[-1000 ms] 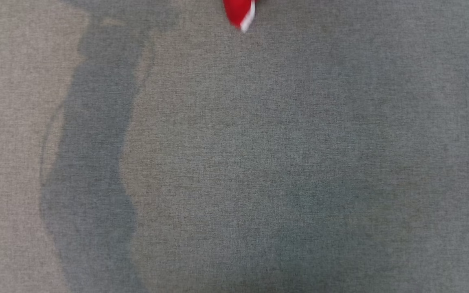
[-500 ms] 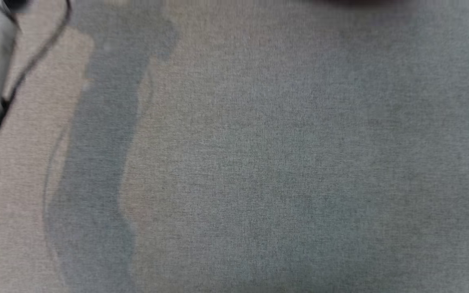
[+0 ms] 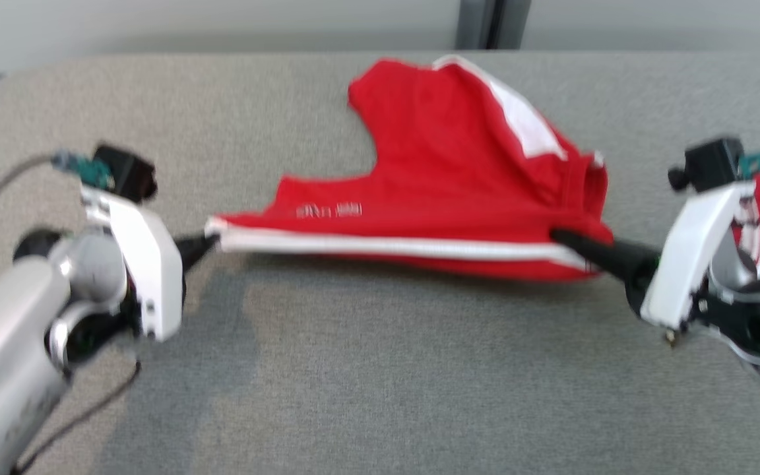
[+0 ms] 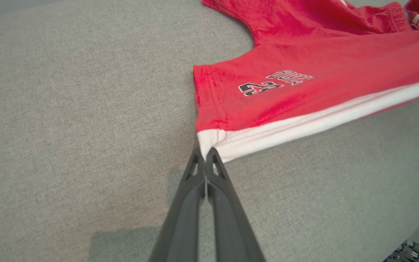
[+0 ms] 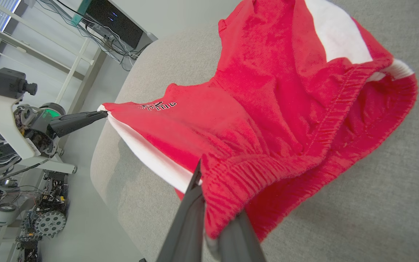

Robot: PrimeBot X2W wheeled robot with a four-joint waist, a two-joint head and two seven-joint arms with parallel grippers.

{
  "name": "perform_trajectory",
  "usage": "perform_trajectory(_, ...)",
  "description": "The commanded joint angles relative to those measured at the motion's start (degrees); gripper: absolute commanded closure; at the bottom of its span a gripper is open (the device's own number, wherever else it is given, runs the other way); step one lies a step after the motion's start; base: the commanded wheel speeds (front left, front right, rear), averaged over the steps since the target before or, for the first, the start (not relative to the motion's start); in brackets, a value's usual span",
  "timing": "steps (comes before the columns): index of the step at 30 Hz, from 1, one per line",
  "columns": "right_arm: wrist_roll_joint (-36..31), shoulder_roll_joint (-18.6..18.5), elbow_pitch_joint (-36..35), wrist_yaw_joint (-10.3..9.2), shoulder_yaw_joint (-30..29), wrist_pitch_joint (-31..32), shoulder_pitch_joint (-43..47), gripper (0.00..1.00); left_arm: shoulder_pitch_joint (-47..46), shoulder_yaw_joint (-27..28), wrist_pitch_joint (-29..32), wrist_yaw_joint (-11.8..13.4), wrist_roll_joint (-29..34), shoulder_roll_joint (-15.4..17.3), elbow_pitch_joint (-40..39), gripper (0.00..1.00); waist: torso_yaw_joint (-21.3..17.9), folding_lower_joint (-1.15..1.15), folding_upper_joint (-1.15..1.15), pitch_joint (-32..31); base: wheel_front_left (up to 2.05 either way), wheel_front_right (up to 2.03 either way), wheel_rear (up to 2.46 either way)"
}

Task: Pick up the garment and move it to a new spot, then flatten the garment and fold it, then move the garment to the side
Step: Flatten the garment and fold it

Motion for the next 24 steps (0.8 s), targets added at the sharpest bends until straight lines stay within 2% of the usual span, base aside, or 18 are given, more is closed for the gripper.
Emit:
perform_trajectory(1,1.07,-1.69,-1.01,0.11,-0.24,-0.41,3.24,1.0,3.33,-0.1,0.45,1.86,-0.93,2.05,-3.02,1.0,-1.28,0.0,0.0,-4.18,0.0,0.0,0.0)
perform_trajectory(10,5.41,-9.29,-6.79,0.07,-0.96,3.57,20.44,1.0,16.28,-1.75,7.21,11.79,-5.71,13.99,-27.69,1.0,-1.76,0.0,0.0,-9.33,0.0,0.0,0.0)
perform_trajectory(14,6.74,-12.24,-10.08,0.06,-2.07,5.37,26.13,1.0,19.45,-1.67,9.61,14.95,-8.2,18.56,-35.94,1.0,-2.08,0.0,0.0,-9.88,0.0,0.0,0.0)
perform_trajectory(19,6.8,-13.2,-12.79,0.06,-3.66,5.87,29.42,1.0,20.55,-0.94,10.38,16.62,-9.47,21.04,-39.61,1.0,-2.68,0.0,0.0,-9.68,0.0,0.0,0.0)
perform_trajectory(24,6.03,-11.06,-14.12,0.06,-6.4,5.06,30.22,1.0,17.11,0.7,11.34,16.16,-9.44,21.34,-40.22,1.0,-3.97,0.0,0.0,-7.88,0.0,0.0,0.0)
